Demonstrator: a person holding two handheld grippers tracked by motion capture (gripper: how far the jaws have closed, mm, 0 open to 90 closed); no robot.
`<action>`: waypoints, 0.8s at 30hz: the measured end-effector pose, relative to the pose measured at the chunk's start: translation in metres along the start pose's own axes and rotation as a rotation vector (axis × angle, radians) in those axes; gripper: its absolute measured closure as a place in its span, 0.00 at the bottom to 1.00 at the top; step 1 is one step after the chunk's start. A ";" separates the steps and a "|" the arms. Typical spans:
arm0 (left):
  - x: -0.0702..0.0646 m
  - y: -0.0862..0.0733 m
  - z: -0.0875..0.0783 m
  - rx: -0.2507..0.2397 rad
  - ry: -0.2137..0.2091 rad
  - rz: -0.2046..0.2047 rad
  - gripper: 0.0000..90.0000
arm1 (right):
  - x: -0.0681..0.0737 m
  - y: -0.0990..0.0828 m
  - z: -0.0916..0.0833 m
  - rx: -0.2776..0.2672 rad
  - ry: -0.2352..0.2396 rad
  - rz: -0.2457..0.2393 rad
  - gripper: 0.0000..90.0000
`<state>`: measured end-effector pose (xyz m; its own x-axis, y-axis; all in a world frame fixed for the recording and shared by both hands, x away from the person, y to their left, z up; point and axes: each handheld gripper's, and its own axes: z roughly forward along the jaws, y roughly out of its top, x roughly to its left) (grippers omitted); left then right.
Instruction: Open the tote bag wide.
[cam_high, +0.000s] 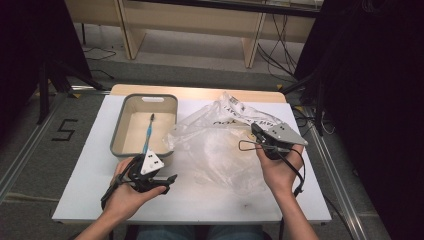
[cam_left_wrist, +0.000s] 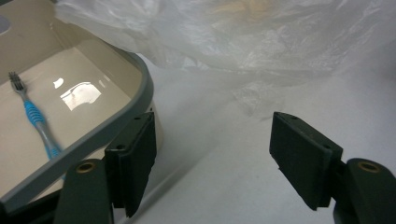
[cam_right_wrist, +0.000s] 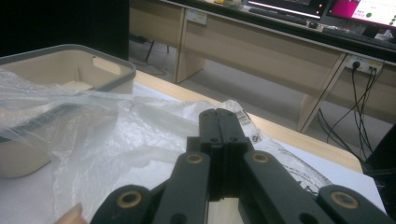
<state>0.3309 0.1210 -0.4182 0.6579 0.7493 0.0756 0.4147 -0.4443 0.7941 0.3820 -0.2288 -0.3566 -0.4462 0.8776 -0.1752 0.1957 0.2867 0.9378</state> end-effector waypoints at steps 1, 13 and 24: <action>0.002 0.000 0.000 -0.001 -0.002 -0.008 0.34 | 0.000 0.000 0.000 0.002 0.000 0.000 1.00; 0.025 0.001 -0.010 -0.021 0.040 -0.067 0.32 | 0.000 -0.001 0.000 0.004 0.000 0.002 1.00; 0.042 0.002 -0.015 -0.028 0.073 -0.101 0.32 | -0.001 -0.002 0.000 0.008 -0.001 0.004 1.00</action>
<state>0.3496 0.1591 -0.4044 0.5653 0.8241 0.0373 0.4587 -0.3516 0.8161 0.3823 -0.2302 -0.3583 -0.4442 0.8794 -0.1715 0.2048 0.2860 0.9361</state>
